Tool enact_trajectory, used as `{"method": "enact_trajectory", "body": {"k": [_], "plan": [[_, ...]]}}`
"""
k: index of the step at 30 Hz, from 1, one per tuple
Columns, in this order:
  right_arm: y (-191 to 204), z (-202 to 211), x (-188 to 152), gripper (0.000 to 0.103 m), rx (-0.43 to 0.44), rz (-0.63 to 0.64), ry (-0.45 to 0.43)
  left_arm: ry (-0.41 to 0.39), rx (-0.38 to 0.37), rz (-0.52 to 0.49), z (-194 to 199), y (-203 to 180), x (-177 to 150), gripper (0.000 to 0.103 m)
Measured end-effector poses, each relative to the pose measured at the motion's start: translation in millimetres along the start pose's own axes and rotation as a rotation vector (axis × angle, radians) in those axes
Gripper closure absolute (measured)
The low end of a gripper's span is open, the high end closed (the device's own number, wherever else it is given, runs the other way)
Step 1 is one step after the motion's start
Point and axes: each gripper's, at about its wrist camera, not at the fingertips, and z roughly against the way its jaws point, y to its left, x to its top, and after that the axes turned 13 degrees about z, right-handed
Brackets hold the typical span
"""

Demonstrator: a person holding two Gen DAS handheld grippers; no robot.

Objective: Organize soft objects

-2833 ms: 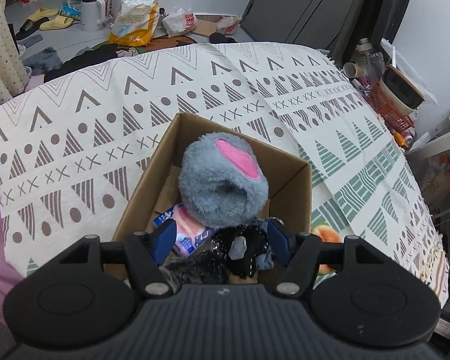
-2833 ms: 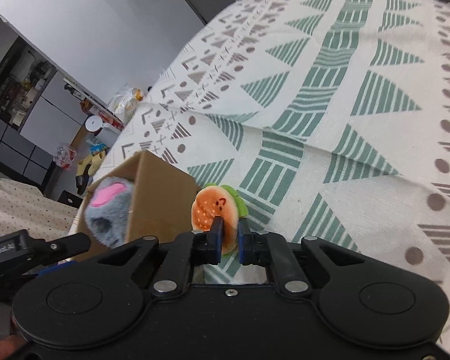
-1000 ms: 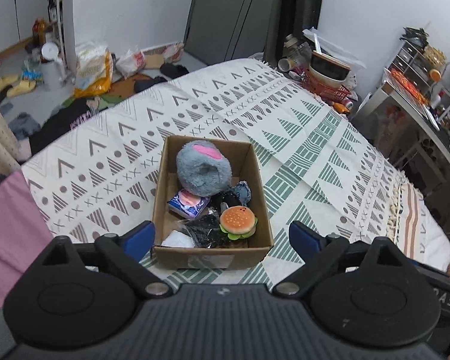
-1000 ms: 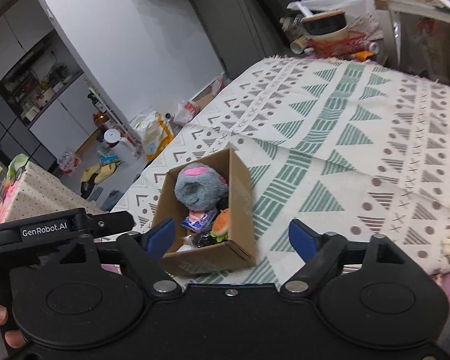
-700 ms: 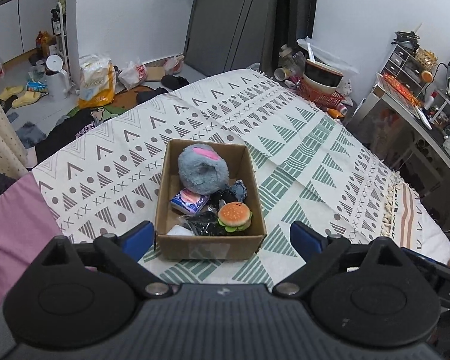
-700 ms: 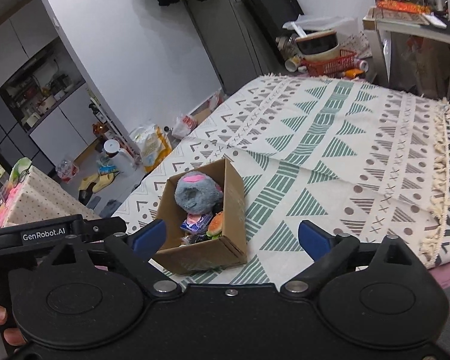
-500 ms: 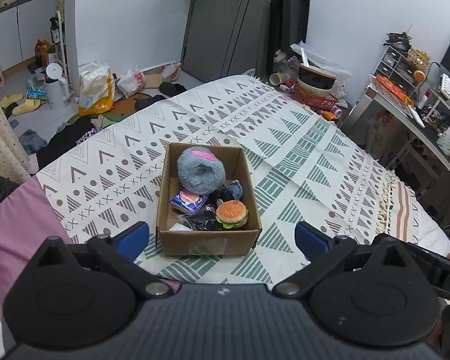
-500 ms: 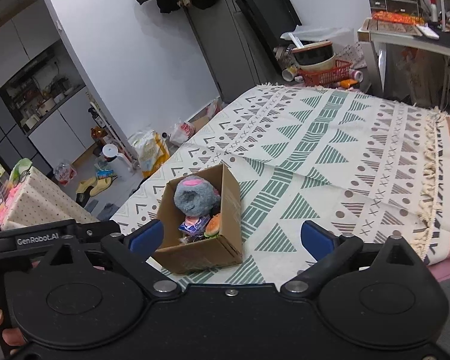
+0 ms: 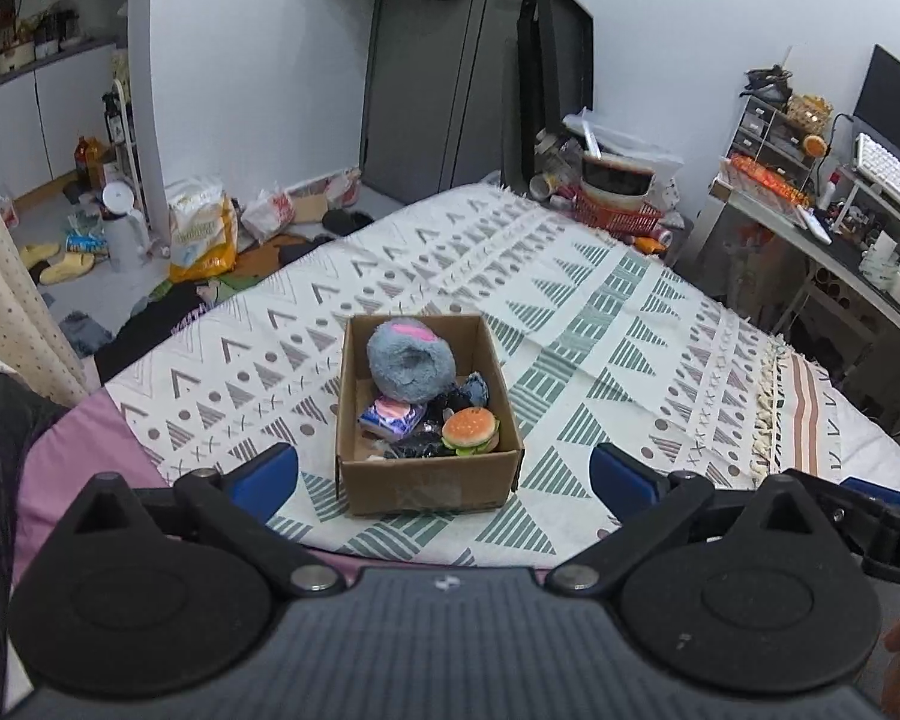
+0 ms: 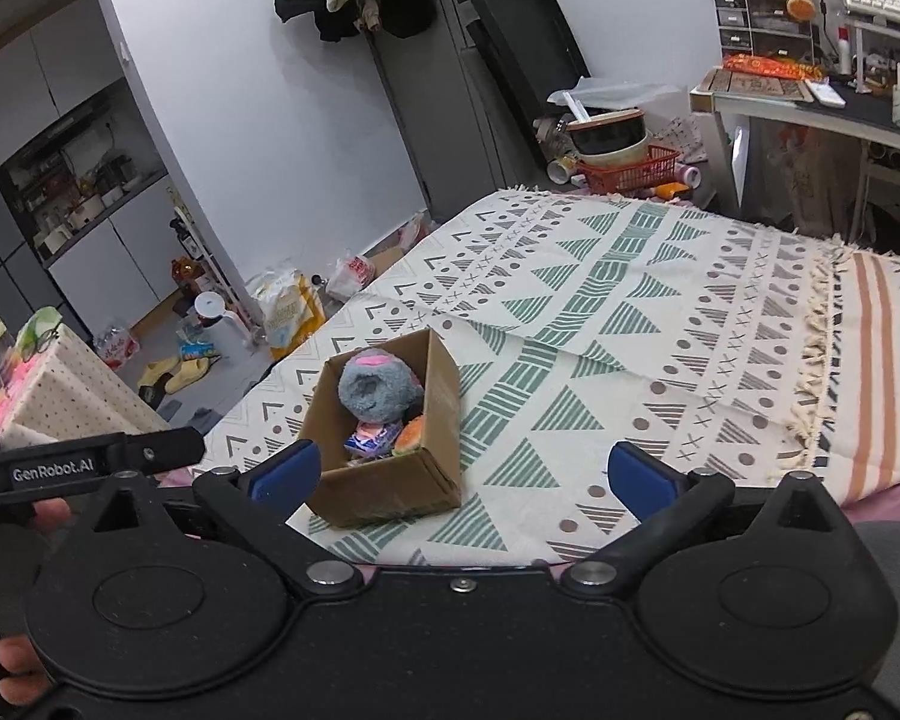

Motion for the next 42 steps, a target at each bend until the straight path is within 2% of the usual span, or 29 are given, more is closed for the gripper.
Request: {"method": "enact_trajectory", "body": {"k": [7, 13, 22, 42], "plan": [[3.3, 20.8, -7.1, 0.0, -0.004, 0.017, -0.01, -0.04, -0.008, -0.029, 17.4, -0.5, -11.3, 0.0], [7.3, 35.4, -8.7, 0.0, -0.006, 0.04, -0.031, -0.042, -0.02, -0.051, 26.7, -1.7, -16.5, 0.0], [14.2, 39.5, -14.2, 0.0, -0.023, 0.073, -0.025, -0.036, -0.018, -0.088, 31.2, -3.4, -26.0, 0.001], [19.0, 41.2, -14.1, 0.0, -0.05, 0.108, -0.021, -0.043, -0.022, -0.093, 35.5, 1.1, -26.5, 0.0]]}}
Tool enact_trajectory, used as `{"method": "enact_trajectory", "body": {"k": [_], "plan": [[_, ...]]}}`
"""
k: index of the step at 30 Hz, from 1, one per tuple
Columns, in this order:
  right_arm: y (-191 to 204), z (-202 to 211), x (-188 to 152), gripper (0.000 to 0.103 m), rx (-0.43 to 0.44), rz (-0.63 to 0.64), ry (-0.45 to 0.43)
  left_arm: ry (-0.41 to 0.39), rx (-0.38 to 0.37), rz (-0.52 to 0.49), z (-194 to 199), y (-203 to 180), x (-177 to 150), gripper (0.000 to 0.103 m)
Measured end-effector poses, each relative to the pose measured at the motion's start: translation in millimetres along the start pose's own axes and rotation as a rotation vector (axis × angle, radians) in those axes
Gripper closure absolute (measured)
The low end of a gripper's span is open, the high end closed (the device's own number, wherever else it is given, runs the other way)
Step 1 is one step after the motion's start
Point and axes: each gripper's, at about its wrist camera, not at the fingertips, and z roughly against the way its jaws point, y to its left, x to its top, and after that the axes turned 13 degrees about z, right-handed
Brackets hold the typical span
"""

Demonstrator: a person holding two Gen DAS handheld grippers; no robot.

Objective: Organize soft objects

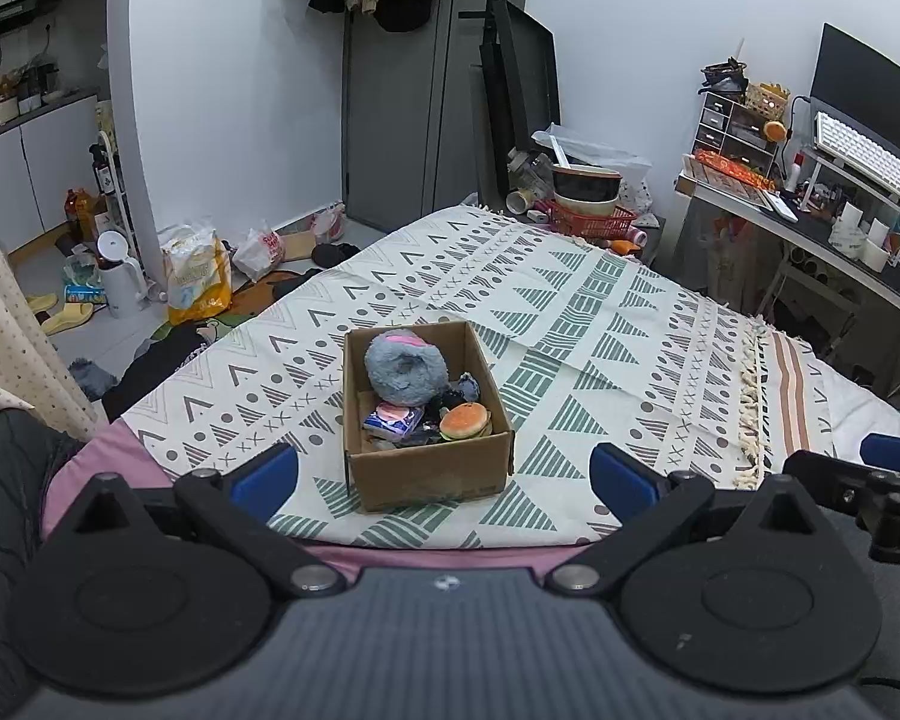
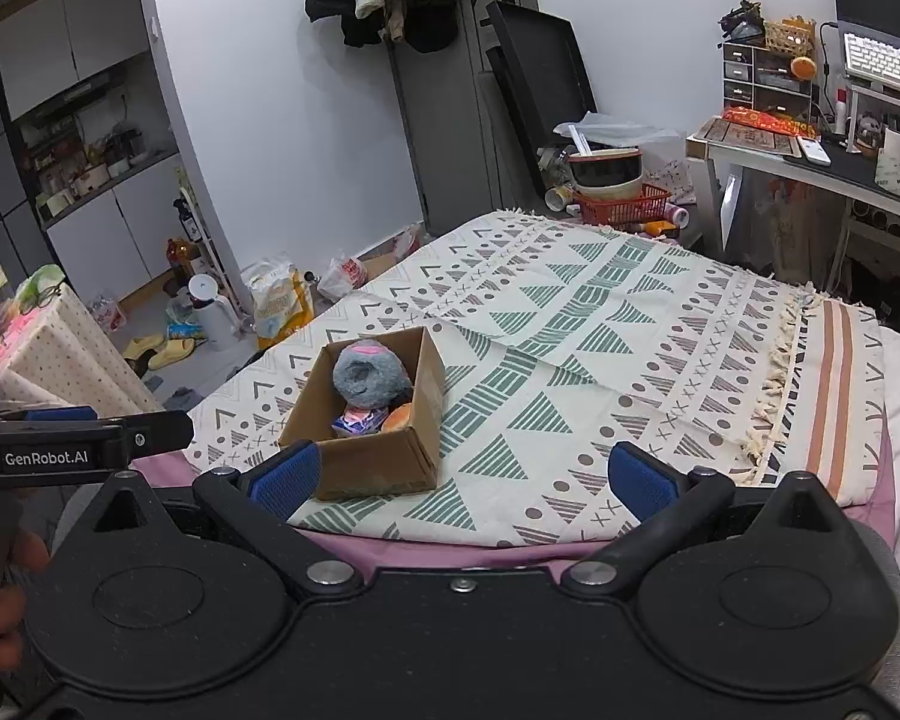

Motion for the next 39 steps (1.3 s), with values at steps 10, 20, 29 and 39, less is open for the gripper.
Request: {"method": "enact_trajectory", "body": {"k": [10, 20, 29, 39], "plan": [[-2.9, -1.2, -0.6, 0.0, 0.009, -0.018, 0.002, 0.006, 0.005, -0.004, -1.4, 1.1, -1.3, 0.0], [-2.6, -0.1, -1.5, 0.0, 0.019, -0.007, -0.001, 0.007, 0.007, -0.004, -1.4, 1.5, -1.0, 0.0], [-2.9, 0.8, -3.0, 0.0, 0.02, -0.01, -0.002, 0.013, 0.009, -0.008, -2.2, 3.1, -3.4, 0.0], [-3.1, 2.5, -5.6, 0.0, 0.009, -0.007, 0.002, 0.025, 0.007, -0.017, 0.2, 1.1, -8.5, 0.001]]}}
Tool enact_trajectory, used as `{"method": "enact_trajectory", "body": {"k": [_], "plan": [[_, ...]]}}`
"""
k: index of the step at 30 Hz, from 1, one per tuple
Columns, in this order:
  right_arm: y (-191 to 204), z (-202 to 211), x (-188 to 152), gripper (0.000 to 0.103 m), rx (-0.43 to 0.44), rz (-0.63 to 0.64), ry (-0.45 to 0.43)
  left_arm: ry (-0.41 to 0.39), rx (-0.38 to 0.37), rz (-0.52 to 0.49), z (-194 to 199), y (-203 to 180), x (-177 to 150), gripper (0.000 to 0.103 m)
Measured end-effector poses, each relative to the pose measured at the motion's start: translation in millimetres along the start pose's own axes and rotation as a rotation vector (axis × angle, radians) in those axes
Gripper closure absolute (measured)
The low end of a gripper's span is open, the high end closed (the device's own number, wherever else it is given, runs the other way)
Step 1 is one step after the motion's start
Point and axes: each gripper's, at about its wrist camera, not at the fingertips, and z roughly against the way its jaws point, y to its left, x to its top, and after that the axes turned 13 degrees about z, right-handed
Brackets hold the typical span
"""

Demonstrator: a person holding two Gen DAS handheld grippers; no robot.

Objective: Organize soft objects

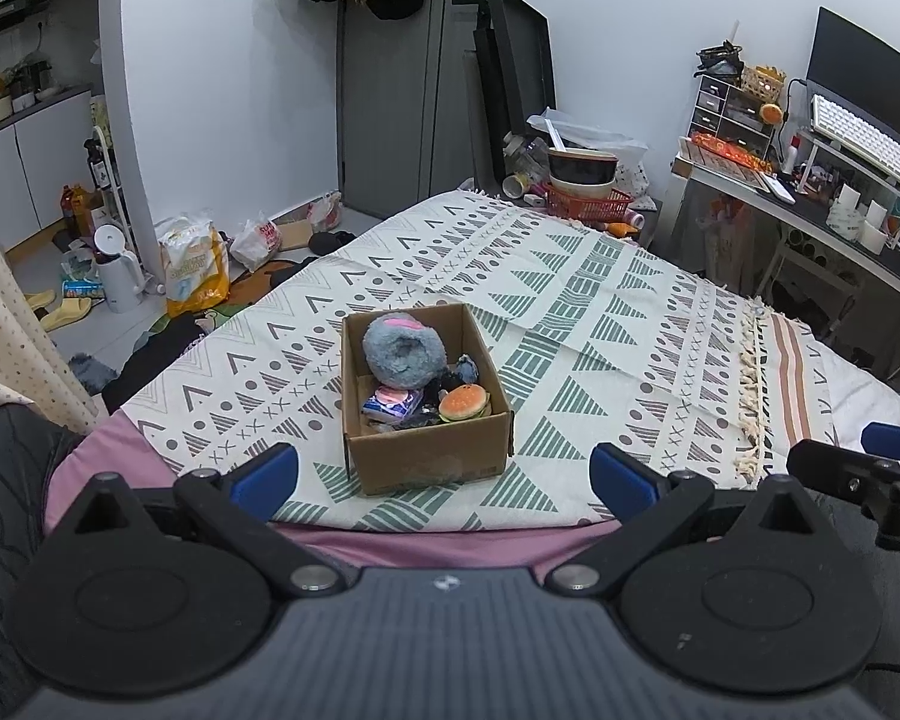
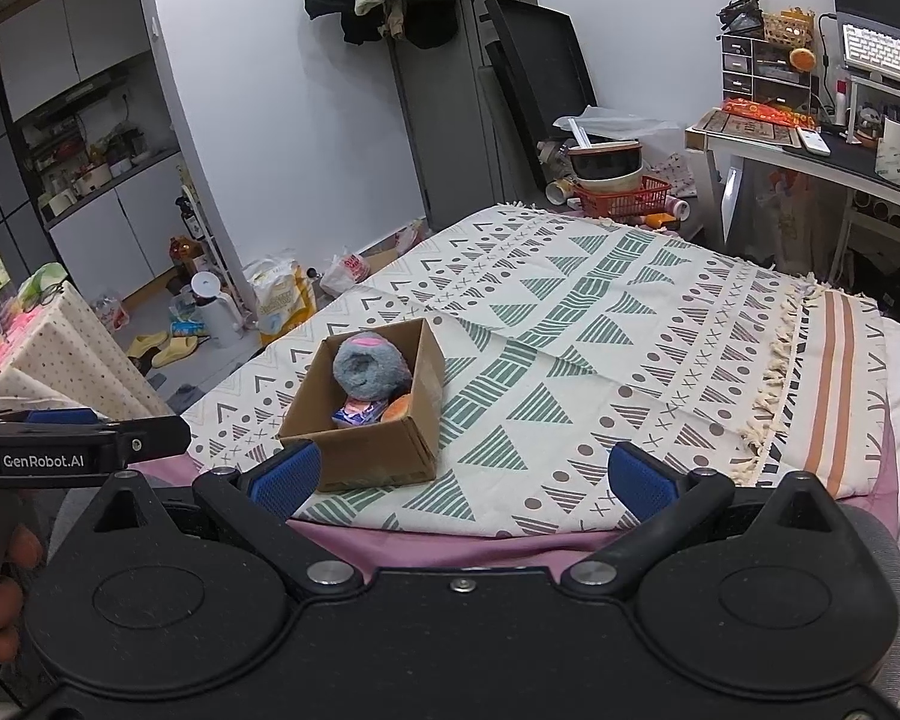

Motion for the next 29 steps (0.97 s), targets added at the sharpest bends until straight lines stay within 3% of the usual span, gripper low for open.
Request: {"method": "enact_trajectory", "body": {"k": [29], "plan": [[-2.4, -0.4, 0.2, 0.0, -0.03, -0.008, -0.01, -0.009, -0.009, -0.007, 7.0, -4.0, 1.2, 0.001]]}}
